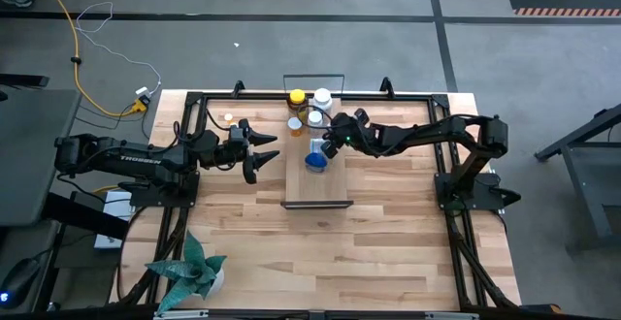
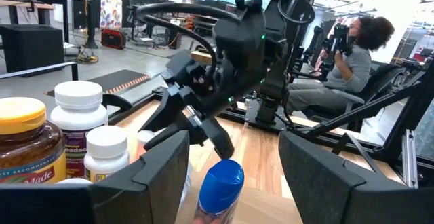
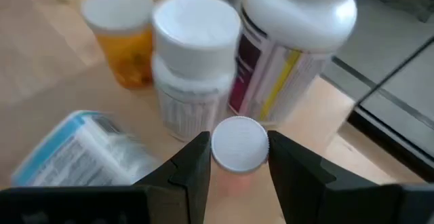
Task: Pick and place medicine bottles onto shelf by color
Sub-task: Put the pink medicine bottle on the shelf
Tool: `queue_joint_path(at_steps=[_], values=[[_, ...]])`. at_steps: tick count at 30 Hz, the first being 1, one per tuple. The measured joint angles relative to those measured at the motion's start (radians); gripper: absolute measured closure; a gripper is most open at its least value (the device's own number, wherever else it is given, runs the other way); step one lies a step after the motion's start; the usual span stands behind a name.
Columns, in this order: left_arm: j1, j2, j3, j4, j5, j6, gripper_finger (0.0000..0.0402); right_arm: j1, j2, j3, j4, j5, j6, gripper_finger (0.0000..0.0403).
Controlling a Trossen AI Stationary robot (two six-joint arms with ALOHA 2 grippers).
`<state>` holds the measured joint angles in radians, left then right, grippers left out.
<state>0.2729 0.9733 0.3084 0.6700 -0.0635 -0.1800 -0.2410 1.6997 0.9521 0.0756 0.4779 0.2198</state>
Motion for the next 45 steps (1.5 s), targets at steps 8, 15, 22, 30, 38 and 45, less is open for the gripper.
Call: queue_joint_path(at_steps=[8,15,22,30,38,45], values=[[0.0,0.0,0.0,0.0,0.0,0.0,0.0183,0.0,0.001,0.0,0.014,-0.002,0.004,0.0272],[0.0,0.0,0.0,0.0,0.0,0.0,0.0183,0.0,0.0,0.0,0.017,-0.004,0.006,0.0272],[0.0,0.0,0.0,0.0,0.0,0.0,0.0183,0.0,-0.001,0.001,0.014,-0.003,0.007,0.0272],[0.0,0.0,0.0,0.0,0.0,0.0,0.0183,-0.023,-0.002,0.002,-0.044,0.06,0.119,0.0272],[0.0,0.0,0.0,0.0,0.0,0.0,0.0183,-0.034,-0.002,0.002,-0.065,0.069,0.149,0.0272],[0.0,0.0,0.0,0.0,0.0,0.0,0.0183,-0.033,-0.003,0.003,-0.054,0.062,0.15,0.0272]])
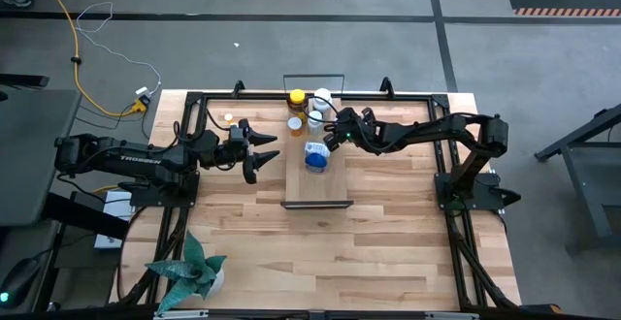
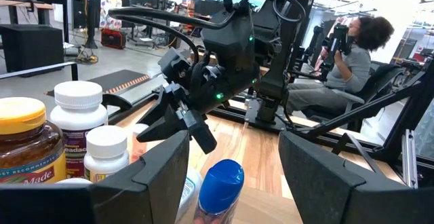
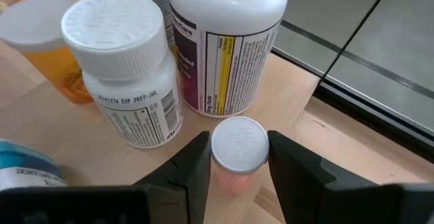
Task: Pick and place medicine bottles onto shelf by color
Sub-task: Put the pink medicine bottle on the shelf, then adjust the white and blue medicine bottle on the shelf
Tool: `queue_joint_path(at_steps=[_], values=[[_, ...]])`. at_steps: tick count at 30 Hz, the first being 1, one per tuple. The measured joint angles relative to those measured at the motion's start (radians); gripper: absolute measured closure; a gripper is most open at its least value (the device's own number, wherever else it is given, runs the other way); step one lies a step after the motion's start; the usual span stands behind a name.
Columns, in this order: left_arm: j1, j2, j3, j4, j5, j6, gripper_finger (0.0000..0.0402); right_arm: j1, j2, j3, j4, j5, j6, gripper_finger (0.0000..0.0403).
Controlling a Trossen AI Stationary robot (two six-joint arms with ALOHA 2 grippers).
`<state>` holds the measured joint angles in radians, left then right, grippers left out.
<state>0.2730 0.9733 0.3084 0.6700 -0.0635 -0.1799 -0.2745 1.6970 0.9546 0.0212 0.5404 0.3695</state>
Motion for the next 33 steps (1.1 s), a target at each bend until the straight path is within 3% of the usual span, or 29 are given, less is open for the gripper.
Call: queue_joint_path(at_steps=[8,20,33], values=[[0.0,0.0,0.0,0.0,0.0,0.0,0.0183,0.0,0.0,0.0,0.0,-0.011,-0.003,0.0265],[0.0,0.0,0.0,0.0,0.0,0.0,0.0183,0.0,0.0,0.0,0.0,-0.027,-0.003,0.0175],[0.0,0.0,0.0,0.0,0.0,0.0,0.0183,0.004,-0.061,0.0,-0.076,-0.051,0.025,0.0171]])
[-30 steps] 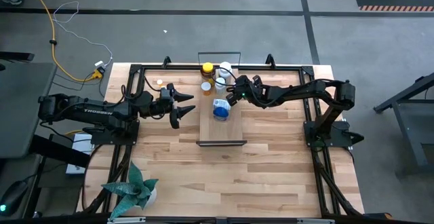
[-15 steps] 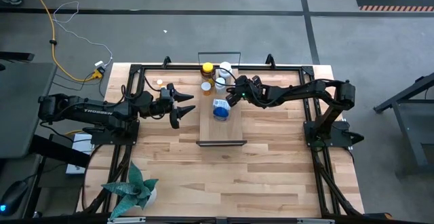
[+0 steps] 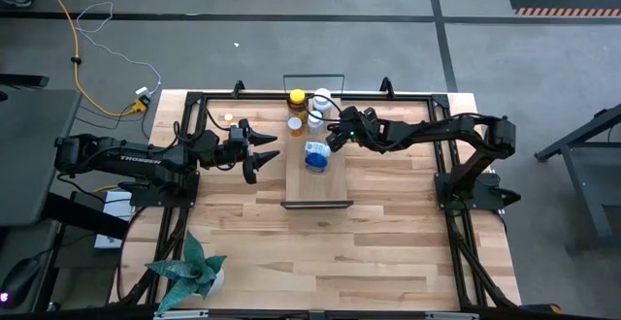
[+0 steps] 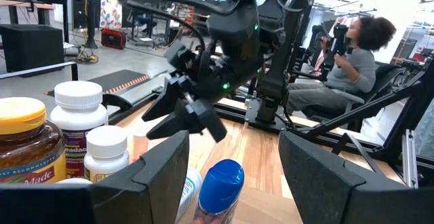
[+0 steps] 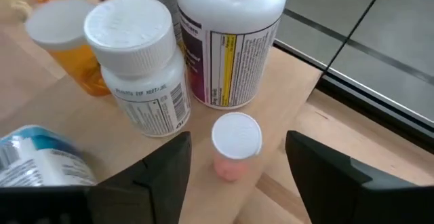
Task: Pick and place medicine bottles onto shelf by color
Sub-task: Adjust the white and blue medicine bottle on the shelf
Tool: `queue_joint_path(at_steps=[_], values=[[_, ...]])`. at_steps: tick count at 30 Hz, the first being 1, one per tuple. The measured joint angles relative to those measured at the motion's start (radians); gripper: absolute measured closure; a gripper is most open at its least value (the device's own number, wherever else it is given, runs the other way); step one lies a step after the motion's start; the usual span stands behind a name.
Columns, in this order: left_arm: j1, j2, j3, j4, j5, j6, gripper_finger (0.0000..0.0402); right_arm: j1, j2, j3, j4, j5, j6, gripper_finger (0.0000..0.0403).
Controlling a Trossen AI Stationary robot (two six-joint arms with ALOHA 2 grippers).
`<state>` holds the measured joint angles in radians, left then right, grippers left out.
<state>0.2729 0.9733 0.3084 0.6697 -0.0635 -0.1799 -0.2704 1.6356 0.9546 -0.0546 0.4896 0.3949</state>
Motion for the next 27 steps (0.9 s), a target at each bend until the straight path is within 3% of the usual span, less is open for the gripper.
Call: queue_joint_path(at_steps=[14,27], values=[[0.0,0.0,0.0,0.0,0.0,0.0,0.0183,0.116,-0.153,0.0,-0.032,-0.001,-0.038,0.0171],[0.0,0.0,0.0,0.0,0.0,0.0,0.0183,0.136,-0.163,0.0,-0.084,0.01,0.018,0.0171]])
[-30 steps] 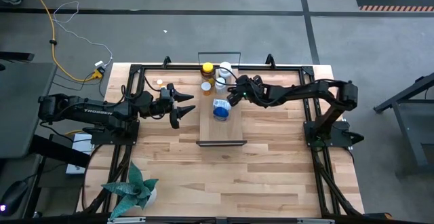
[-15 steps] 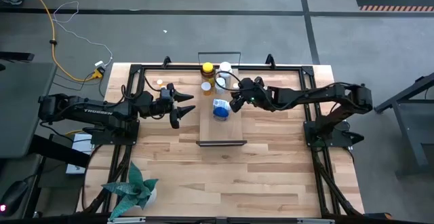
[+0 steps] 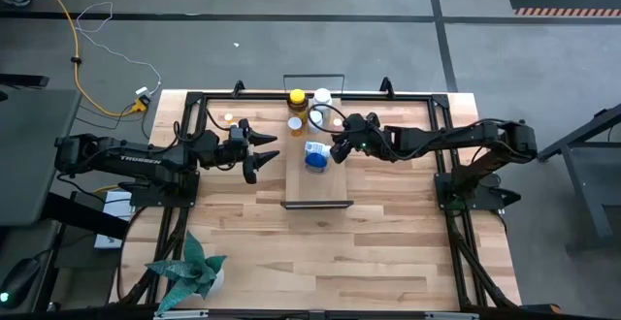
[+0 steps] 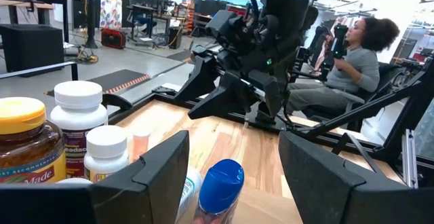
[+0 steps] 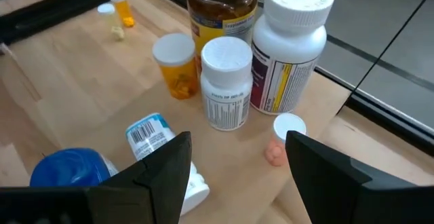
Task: Pick and place medicine bottles onto shelf by color
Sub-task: Adjust the white and blue medicine bottle on the shelf
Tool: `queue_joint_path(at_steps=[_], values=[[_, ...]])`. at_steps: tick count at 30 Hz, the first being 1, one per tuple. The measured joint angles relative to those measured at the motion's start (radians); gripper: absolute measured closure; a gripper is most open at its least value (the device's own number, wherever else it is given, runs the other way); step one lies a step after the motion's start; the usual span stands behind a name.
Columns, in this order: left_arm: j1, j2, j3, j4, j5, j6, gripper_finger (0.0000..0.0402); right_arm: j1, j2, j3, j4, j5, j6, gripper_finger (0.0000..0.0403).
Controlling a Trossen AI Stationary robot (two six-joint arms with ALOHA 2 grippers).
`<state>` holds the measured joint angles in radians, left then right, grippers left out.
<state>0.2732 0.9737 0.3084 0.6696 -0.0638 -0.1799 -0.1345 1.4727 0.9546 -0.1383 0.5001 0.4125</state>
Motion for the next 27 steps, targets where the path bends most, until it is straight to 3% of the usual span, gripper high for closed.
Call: queue_joint_path(at_steps=[6,10,14,21,27], values=[[0.0,0.001,0.0,0.0,0.0,0.0,0.0183,0.0,0.0,0.0,0.008,-0.02,-0.029,0.0171],[0.0,0.002,0.0,0.0,0.0,0.0,0.0183,-0.001,0.001,0.0,0.008,-0.094,-0.062,0.0186],[0.0,0.002,0.0,0.0,0.0,0.0,0.0183,0.0,0.001,0.0,0.008,-0.138,-0.08,0.0237],[0.0,0.002,0.0,0.0,0.0,0.0,0.0183,-0.004,0.001,-0.009,0.004,-0.162,-0.082,0.0387],[0.0,0.002,0.0,0.0,0.0,0.0,0.0183,-0.03,0.012,-0.049,0.094,-0.311,-0.107,0.0386]])
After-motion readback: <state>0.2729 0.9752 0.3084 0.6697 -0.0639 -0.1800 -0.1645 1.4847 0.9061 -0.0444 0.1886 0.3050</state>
